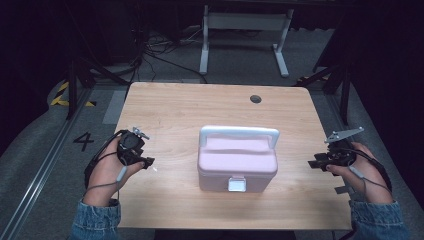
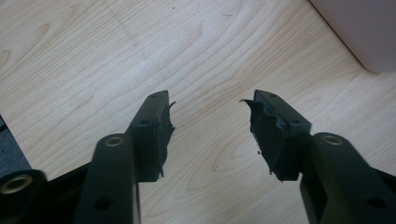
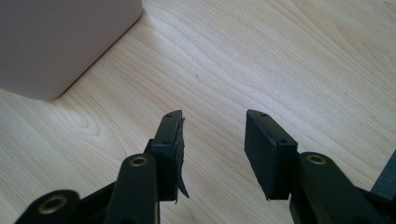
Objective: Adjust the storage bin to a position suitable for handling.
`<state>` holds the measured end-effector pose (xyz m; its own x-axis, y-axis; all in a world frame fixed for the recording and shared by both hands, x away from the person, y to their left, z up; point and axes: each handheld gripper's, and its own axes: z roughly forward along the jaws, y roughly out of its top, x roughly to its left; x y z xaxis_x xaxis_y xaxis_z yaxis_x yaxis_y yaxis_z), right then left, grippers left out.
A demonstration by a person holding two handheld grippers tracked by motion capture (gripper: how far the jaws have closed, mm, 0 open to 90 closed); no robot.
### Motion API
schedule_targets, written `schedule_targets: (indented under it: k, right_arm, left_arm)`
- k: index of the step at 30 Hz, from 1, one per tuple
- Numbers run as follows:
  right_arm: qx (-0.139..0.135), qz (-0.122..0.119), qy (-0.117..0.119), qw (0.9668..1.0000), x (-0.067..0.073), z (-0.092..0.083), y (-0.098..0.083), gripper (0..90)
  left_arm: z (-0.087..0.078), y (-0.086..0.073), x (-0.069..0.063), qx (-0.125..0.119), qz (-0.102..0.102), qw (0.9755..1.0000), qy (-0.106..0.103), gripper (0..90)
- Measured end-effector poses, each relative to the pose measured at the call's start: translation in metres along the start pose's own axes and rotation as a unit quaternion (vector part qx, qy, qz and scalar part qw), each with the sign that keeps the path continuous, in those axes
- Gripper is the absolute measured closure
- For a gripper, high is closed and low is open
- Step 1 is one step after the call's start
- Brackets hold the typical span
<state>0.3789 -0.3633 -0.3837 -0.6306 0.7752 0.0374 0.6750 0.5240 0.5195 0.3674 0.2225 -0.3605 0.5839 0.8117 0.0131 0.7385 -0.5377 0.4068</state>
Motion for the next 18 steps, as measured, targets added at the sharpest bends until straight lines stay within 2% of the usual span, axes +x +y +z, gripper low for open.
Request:
schedule_targets:
  k: [2,4,6,8,10,13,14,16,18]
  right_arm:
    - [-0.002,-0.001,-0.001,1.0,0.0,0.0,0.0,54.8]
    - [-0.004,0.0,-0.001,1.0,0.0,0.001,0.0,52.3]
    - [-0.007,0.002,-0.007,0.9999,0.0,0.0,0.0,51.4]
    - [-0.012,0.003,-0.015,0.9998,-0.001,0.0,0.0,51.4]
    - [-0.014,0.003,-0.014,0.9998,-0.001,-0.001,-0.001,51.3]
    - [-0.017,0.006,-0.013,0.9998,0.0,-0.002,-0.002,51.2]
    - [-0.017,0.005,-0.013,0.9998,0.0,-0.002,-0.003,51.2]
    - [-0.018,0.006,-0.014,0.9997,0.0,-0.003,-0.004,51.1]
    - [-0.019,0.008,-0.015,0.9997,0.001,-0.004,-0.006,50.9]
  left_arm:
    - [-0.001,0.001,0.0,-0.004,-0.002,1.0,0.003,43.7]
    - [-0.003,0.003,-0.002,-0.015,-0.003,0.9998,-0.011,40.8]
    - [-0.005,0.005,-0.005,-0.035,0.004,0.9988,-0.034,38.8]
    - [-0.008,0.008,-0.008,-0.053,0.016,0.9976,-0.042,37.9]
    - [-0.01,0.009,-0.009,-0.059,0.024,0.9971,-0.042,36.9]
    - [-0.012,0.012,-0.013,-0.089,0.039,0.994,-0.05,36.6]
    - [-0.013,0.013,-0.014,-0.1,0.049,0.9923,-0.054,36.5]
    - [-0.016,0.015,-0.017,-0.111,0.056,0.9899,-0.069,37.2]
    - [-0.017,0.018,-0.02,-0.122,0.064,0.9878,-0.073,37.4]
